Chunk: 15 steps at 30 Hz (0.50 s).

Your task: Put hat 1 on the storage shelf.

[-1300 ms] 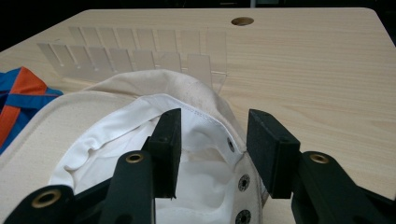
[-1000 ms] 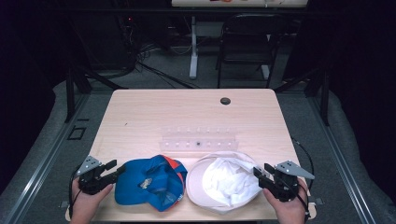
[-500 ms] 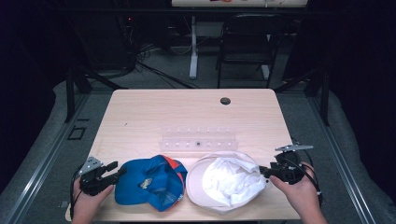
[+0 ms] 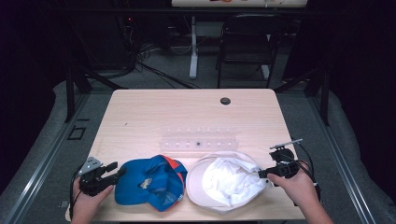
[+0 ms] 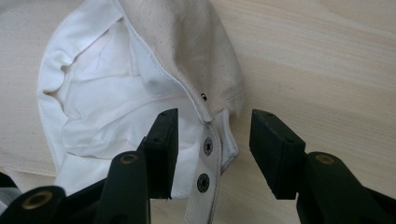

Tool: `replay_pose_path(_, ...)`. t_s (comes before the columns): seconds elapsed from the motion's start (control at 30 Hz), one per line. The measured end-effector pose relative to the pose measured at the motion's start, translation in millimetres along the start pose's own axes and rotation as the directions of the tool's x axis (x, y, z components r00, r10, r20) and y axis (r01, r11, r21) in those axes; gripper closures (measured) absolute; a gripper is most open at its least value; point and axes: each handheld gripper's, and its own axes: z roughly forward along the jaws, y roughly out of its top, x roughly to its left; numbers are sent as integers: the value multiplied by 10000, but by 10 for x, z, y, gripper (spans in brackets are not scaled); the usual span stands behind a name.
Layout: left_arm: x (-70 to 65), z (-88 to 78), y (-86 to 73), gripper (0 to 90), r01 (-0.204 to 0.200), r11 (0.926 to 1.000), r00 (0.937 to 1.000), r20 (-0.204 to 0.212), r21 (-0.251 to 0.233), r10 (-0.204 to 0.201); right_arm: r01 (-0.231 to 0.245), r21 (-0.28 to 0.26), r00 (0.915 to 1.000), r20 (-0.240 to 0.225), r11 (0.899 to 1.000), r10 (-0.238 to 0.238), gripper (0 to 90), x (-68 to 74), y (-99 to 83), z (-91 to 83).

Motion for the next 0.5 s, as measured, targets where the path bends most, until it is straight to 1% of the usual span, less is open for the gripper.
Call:
replay_pose_path(0.03, 0, -3, 3, 513, -16, 10000, 10000, 20, 57, 16, 50, 66, 9998, 168, 10000, -51, 527, 10, 13, 33)
replay_pose_path(0.07, -1, -4, 3, 513, -18, 10000, 10000, 18, 53, 18, 147, 195, 9997, 215, 9997, -151, 527, 11, 24, 41)
replay_pose_path(0.13, -1, -5, 3, 514, -21, 10000, 10000, 14, 50, 21, 114, 209, 9996, 263, 9997, -120, 529, 20, 33, 57)
replay_pose_path(0.17, 0, -5, 4, 514, -26, 10000, 10000, 6, 52, 26, -22, 73, 9995, 323, 10000, 20, 538, 29, 34, 79)
replay_pose_path(0.2, 5, -7, 4, 514, -77, 9999, 10000, -22, 86, 77, -12, 269, 9992, 399, 9996, 1, 559, 25, 58, 96)
replay_pose_path(0.27, 7, -7, 4, 513, -69, 9999, 10000, -30, 86, 69, 2, 324, 9993, 373, 9995, -14, 567, 22, 64, 100)
replay_pose_path(0.3, 8, -7, 4, 514, -63, 10000, 10000, -34, 76, 64, -19, 319, 9993, 380, 9995, 7, 592, 20, 69, 114)
replay_pose_path(0.33, 7, 2, -2, 514, -29, 10000, 10000, -69, -70, 28, -19, 371, 9994, 356, 9993, 5, 606, 17, 83, 136)
replay_pose_path(0.37, 9, -3, 0, 514, -38, 10000, 10000, -79, -3, 38, -21, 384, 9994, 360, 9993, 7, 621, 14, 87, 147)
replay_pose_path(0.4, 13, -8, 3, 514, -49, 10000, 10000, -49, 76, 50, -184, 308, 9992, 361, 9994, 173, 639, 20, 86, 164)
replay_pose_path(0.43, 13, -8, 3, 513, -49, 10000, 10000, -49, 76, 50, -184, 308, 9992, 361, 9994, 173, 639, 20, 86, 164)
replay_pose_path(0.47, 14, -9, 3, 513, -44, 10000, 10000, -55, 74, 44, -71, 513, 9994, 352, 9987, 53, 653, 13, 95, 161)
replay_pose_path(0.5, 15, -9, 3, 514, -39, 10000, 10000, -57, 83, 39, -93, 490, 9992, 392, 9988, 74, 677, 19, 97, 167)
